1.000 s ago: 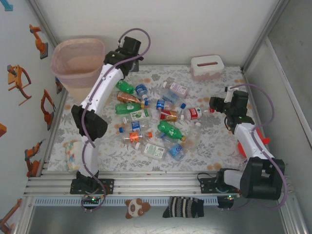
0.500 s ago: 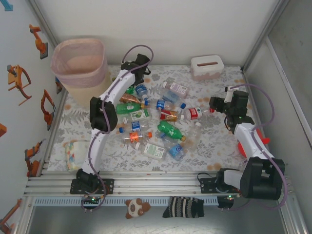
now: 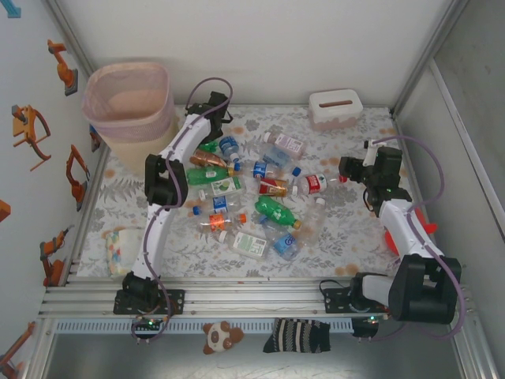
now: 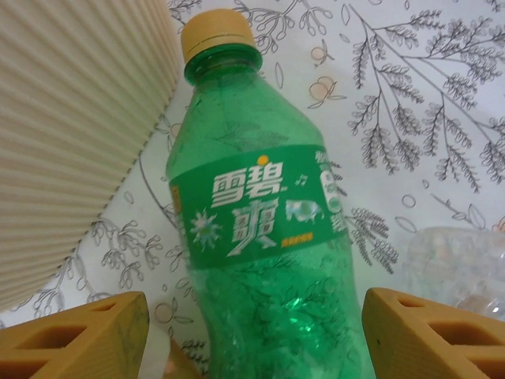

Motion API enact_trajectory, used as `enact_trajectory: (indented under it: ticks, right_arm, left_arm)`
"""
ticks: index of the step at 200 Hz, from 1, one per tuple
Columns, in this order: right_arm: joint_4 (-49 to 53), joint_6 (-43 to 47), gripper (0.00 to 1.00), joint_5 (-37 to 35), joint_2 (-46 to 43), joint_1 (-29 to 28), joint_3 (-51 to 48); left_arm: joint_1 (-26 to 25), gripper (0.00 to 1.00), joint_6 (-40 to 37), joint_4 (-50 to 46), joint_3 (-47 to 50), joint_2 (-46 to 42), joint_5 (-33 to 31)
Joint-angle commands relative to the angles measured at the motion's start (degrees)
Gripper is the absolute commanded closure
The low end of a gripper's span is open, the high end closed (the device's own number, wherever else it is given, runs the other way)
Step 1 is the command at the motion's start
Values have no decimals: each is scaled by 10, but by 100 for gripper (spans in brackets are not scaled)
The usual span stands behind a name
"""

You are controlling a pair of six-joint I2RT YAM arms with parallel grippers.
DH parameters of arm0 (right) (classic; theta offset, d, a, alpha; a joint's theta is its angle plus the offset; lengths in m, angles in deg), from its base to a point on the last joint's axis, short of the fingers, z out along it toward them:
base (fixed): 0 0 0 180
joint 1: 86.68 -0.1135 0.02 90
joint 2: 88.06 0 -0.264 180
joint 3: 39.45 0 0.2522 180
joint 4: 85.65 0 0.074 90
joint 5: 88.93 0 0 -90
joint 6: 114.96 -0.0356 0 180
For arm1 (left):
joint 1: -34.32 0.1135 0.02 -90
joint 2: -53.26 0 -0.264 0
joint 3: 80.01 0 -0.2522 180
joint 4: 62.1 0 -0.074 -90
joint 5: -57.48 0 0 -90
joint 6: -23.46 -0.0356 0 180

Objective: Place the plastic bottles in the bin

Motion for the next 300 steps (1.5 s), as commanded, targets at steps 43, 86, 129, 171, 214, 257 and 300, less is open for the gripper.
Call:
enact_trajectory:
  ticks: [43,86,129,171,214,257,300]
  right_arm:
    - [2,0,24,-2,-7,1,-2]
    - [1,1,24,-2,-4,1,-1]
    - [1,1,24,-3,-5,0,-1]
    - [3,1,24,-3,-7,1,1]
    - [4,0,24,-5,-11,0,-1]
    - [9,1,24,-2,-11,1,4]
    - [13,-1,24,-1,-17,0,7]
  left_arm:
    - [14,27,9,5,-34,38,43]
    - [14,27,12,6,-33,49,59]
    - [15,29,3,12,-33,52,67]
    - [14,35,-9,16,-33,39,71]
    - [6,38,-43,23,-33,2,59]
    - [-9,38,-96,29,-32,-48,48]
    - [-31,40,-182,53,-31,-108,63]
